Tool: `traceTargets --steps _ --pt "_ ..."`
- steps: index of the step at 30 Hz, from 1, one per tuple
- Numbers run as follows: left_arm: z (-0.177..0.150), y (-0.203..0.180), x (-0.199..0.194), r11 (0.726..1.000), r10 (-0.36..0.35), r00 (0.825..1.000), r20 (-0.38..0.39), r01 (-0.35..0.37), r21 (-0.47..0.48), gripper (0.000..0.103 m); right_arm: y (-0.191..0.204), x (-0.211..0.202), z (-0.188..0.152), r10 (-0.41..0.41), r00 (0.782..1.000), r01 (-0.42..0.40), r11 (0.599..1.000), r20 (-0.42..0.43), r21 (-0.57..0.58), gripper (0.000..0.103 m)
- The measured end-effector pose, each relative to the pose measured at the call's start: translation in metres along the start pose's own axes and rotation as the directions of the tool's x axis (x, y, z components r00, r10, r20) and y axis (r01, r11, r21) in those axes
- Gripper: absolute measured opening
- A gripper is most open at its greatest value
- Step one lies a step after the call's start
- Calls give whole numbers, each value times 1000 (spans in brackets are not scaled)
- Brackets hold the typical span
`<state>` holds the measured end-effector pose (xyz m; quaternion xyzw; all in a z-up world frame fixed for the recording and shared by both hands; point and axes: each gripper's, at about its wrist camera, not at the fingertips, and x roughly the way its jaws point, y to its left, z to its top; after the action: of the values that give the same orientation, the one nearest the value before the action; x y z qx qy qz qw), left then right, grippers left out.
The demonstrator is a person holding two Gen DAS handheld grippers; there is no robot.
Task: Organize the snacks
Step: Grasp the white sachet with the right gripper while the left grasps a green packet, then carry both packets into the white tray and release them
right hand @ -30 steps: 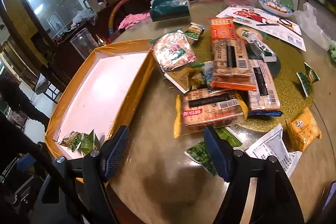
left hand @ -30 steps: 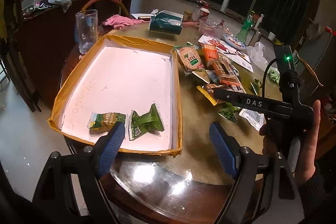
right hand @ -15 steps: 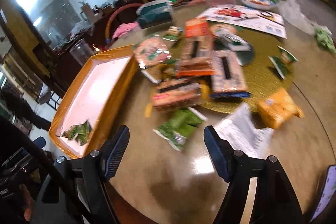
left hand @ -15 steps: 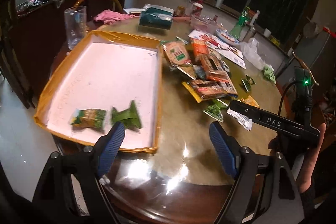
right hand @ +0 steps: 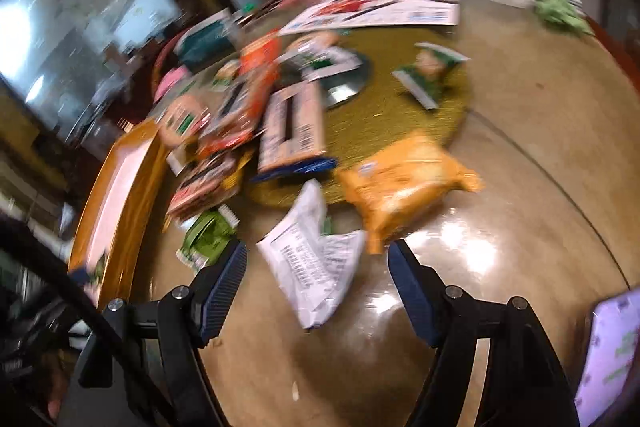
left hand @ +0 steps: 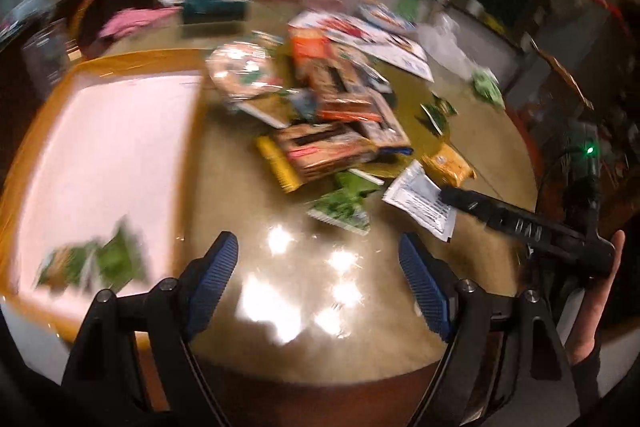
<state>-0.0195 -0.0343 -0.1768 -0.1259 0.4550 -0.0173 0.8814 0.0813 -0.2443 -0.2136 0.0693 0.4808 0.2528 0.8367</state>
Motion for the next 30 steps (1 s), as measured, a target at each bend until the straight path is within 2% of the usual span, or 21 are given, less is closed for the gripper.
traceTargets --steps 2,3,4,5,6,7,8,9,10,11,14,20,24,27,30 --pt "13 -11 29 998 -30 998 -55 33 57 83 9 9 0 -33 999 32 997 -4 -75 73" --pt "16 -13 37 997 -37 997 -71 42 68 83 10 15 1 -47 999 46 995 -10 -89 69" --pt "22 -19 55 995 -31 994 -108 41 91 83 8 19 1 -41 999 39 996 -24 -86 63" --pt "23 -22 64 993 -16 992 -126 30 110 82 4 24 1 -34 998 31 997 -47 -69 48" --pt "25 -27 77 991 6 990 -144 14 134 79 2 25 -2 -28 998 25 998 -61 -57 40" --pt "24 -28 85 990 10 988 -155 12 141 74 2 22 -4 -30 998 27 998 -47 -62 39" --pt "23 -29 93 990 11 984 -178 14 138 62 3 20 -8 -38 998 34 996 -46 -79 35" --pt "23 -28 96 992 4 981 -194 21 126 57 2 18 -10 -40 998 36 996 -48 -86 23" --pt "22 -27 92 993 -6 989 -148 24 116 53 1 18 -10 -40 998 35 996 -52 -86 17" --pt "22 -26 91 994 -17 988 -150 33 105 48 -1 18 -11 -37 998 33 996 -55 -81 16" --pt "19 -18 86 996 -61 986 -154 69 47 42 -5 14 -12 -19 998 16 998 -53 -60 14" --pt "-4 0 55 998 -70 988 -140 69 -14 36 0 1 -21 0 999 -2 998 -35 -69 10" --pt "-18 5 44 995 -85 988 -126 78 -60 30 7 -17 -27 29 1000 -28 996 10 -79 9" --pt "-27 15 17 990 -104 991 -79 96 -105 29 26 -28 -26 81 996 -77 991 35 -107 9" --pt "-29 34 -29 984 -93 996 10 93 -153 29 60 -36 -20 149 988 -139 977 49 -164 9"
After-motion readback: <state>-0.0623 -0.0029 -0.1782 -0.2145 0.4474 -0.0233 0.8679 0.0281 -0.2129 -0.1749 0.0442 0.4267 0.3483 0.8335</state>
